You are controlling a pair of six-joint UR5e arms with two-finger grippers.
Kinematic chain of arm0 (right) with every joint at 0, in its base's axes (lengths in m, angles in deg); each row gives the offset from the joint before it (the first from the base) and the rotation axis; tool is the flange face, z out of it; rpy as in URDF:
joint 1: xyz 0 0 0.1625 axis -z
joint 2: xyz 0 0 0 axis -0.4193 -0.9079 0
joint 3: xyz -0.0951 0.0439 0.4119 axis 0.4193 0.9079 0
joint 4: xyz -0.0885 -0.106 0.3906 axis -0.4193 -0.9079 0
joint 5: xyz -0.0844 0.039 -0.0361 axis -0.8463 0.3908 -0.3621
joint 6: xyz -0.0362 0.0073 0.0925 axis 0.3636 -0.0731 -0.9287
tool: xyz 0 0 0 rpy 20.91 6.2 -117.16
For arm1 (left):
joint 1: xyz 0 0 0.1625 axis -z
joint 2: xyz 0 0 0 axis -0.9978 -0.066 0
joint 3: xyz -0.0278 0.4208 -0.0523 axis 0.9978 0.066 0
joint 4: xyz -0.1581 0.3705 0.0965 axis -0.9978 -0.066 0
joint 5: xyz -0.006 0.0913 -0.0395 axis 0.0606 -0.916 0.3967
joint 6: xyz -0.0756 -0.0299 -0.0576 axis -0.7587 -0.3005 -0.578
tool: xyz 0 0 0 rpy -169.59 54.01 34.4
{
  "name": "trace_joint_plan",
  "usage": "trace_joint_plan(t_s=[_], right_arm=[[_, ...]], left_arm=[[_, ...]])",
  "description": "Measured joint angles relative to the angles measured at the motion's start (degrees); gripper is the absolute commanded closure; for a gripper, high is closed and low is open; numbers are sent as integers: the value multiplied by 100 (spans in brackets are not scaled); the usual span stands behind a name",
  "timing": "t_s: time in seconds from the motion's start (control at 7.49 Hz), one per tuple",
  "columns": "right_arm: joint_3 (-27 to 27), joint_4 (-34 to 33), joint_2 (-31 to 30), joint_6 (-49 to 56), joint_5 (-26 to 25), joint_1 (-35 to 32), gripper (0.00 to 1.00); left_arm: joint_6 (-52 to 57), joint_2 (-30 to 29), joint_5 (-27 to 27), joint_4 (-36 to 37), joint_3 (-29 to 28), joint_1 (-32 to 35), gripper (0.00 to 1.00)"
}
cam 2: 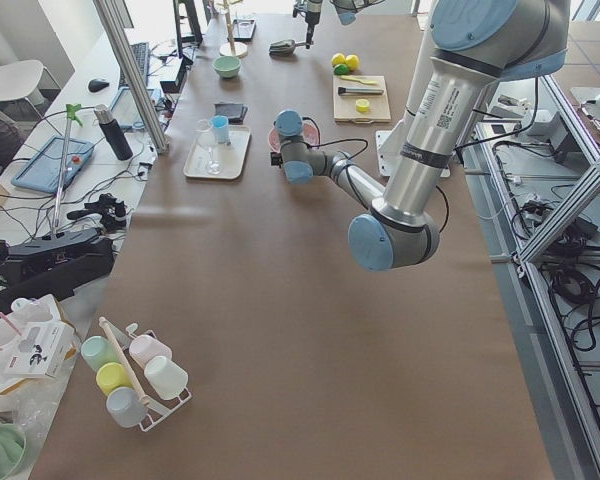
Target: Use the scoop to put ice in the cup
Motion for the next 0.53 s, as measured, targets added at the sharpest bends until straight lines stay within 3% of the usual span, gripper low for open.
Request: trace_joint_plan(t_s=[0.4,0.53], right_arm=[[23,1,7,-1,-63,51,43],[26,1,8,-1,-64,55,49]], left_arm=[[572,-142,-9,-189,-441,-21,1],[621,-146,-10,-264,-494,-28,1]])
